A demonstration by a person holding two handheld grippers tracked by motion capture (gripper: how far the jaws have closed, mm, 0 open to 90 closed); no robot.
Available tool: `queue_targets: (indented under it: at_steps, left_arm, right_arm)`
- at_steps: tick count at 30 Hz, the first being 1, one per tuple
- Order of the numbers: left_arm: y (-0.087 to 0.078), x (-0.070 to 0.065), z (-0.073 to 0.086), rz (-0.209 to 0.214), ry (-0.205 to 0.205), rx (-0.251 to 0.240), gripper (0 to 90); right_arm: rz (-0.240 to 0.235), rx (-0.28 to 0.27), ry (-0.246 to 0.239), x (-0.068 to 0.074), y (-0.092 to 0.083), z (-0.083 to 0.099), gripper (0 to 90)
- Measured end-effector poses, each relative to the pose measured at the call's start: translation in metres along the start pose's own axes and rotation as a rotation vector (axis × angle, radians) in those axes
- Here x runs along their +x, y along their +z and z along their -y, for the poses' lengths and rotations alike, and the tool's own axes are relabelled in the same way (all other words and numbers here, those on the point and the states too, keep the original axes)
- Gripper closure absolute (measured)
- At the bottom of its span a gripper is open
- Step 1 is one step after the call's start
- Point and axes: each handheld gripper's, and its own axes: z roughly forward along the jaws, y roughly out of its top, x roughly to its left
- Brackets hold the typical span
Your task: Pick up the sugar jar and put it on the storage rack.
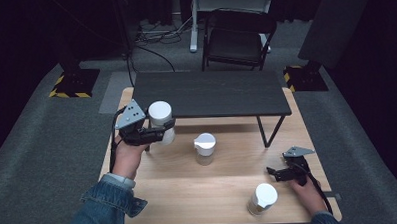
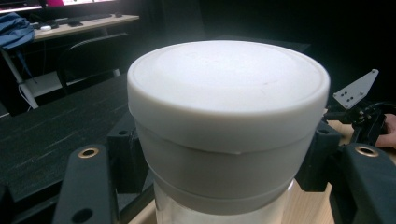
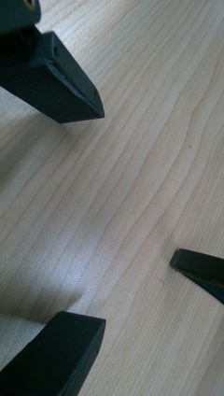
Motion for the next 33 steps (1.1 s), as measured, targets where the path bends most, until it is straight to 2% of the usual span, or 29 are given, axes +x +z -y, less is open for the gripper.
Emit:
queue_targets:
  at_steps: [15, 33]
  left_arm:
    - [0.006, 0.004, -0.020, 0.007, 0.016, -0.002, 34.2]
    - [0.006, 0.010, -0.040, 0.002, 0.014, -0.018, 34.2]
  right_arm:
    - [0.000, 0.000, 0.000, 0.000, 0.000, 0.000, 1.9]
    - [0.000, 0.000, 0.000, 0.000, 0.000, 0.000, 1.9]
